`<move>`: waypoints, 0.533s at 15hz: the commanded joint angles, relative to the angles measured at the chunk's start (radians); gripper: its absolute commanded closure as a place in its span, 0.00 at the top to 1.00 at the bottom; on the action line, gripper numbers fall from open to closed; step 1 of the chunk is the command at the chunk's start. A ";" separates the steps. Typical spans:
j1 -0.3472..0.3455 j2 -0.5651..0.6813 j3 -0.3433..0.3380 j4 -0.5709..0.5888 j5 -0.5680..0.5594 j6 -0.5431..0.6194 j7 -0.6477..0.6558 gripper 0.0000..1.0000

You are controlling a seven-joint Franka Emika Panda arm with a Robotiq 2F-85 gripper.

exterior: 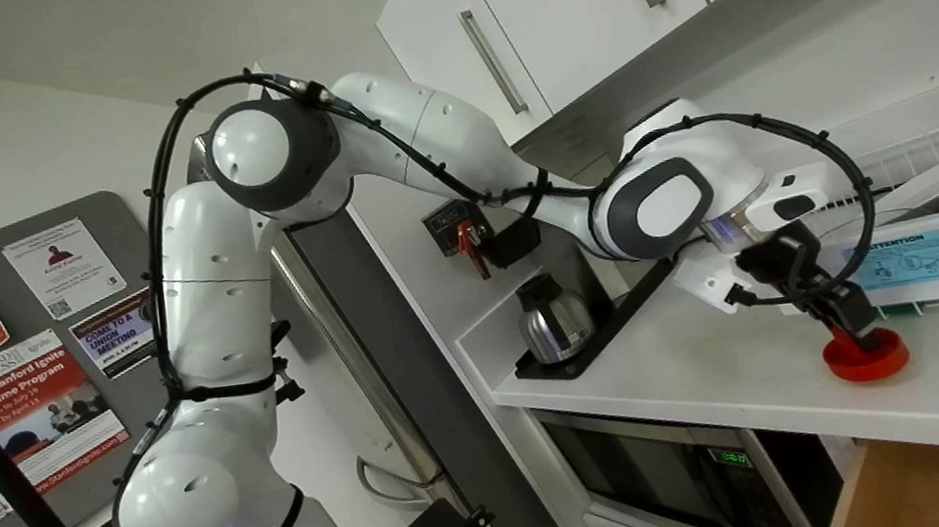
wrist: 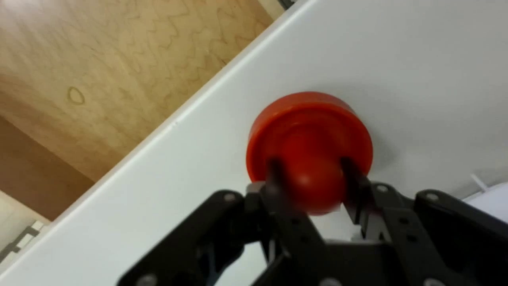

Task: Move the red object to the right

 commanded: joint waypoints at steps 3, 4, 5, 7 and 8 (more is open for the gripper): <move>-0.024 0.037 -0.091 0.131 0.009 -0.114 0.157 0.13; -0.032 0.051 -0.102 0.159 0.013 -0.128 0.185 0.13; -0.044 0.065 -0.110 0.189 0.016 -0.149 0.207 0.13; -0.069 0.105 -0.118 0.247 0.026 -0.174 0.252 0.13; -0.084 0.129 -0.116 0.278 0.035 -0.182 0.268 0.13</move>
